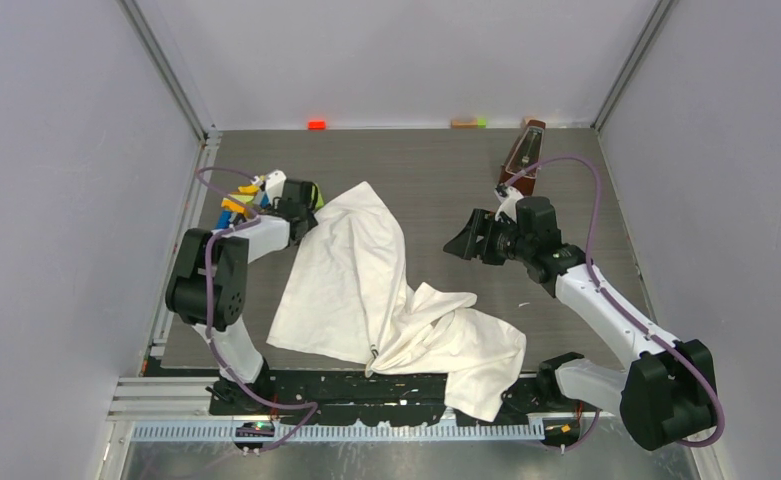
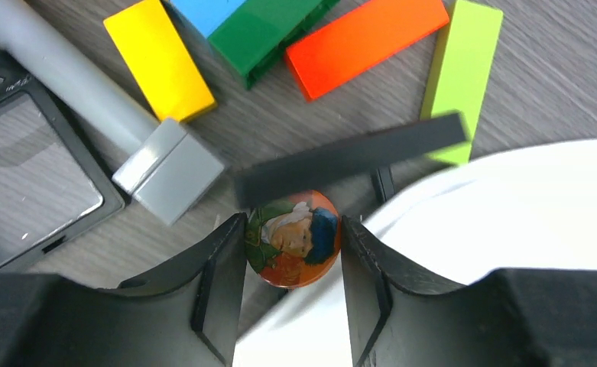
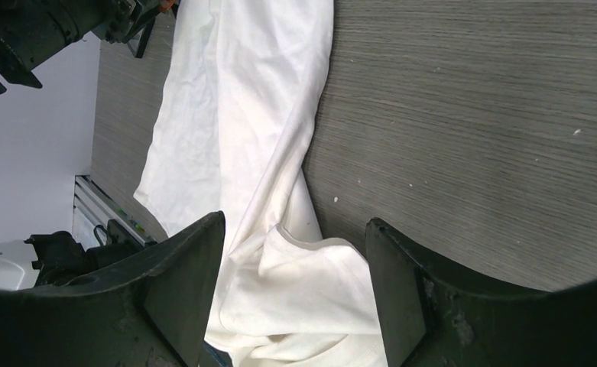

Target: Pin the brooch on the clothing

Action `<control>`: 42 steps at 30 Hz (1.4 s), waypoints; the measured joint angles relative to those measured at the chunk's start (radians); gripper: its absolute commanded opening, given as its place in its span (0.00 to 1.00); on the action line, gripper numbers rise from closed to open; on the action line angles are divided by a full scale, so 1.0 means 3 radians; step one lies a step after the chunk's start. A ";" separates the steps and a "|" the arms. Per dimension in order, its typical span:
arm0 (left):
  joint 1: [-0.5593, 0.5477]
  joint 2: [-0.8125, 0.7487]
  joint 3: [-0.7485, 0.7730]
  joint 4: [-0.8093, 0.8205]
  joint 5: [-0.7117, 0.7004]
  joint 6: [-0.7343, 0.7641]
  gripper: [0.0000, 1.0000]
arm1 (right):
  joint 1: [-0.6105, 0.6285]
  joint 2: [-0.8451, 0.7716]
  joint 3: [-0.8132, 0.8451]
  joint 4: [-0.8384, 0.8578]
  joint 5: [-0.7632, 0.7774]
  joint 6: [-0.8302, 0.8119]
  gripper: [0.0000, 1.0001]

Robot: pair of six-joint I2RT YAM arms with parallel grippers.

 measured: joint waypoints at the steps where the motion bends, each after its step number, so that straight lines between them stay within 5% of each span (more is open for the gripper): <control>1: 0.0000 -0.0076 -0.0062 0.0010 0.0047 0.0019 0.36 | 0.0000 0.0000 -0.0003 0.0008 -0.0014 0.0014 0.72; 13: -0.0028 -0.0923 -0.0299 -0.0142 0.1235 0.0170 0.34 | 0.0048 -0.0003 -0.0099 0.0398 -0.0505 0.0023 0.70; 28: -0.0067 -0.1609 -0.0473 -0.0795 0.4320 -0.0173 0.29 | 0.1091 -0.0169 -0.0435 0.1835 -0.0585 -0.0696 0.72; 42: -0.0142 -0.2064 -0.0741 -0.0724 0.5250 -0.0673 0.27 | 0.1456 0.0160 -0.0439 0.2478 -0.0618 -0.1039 0.64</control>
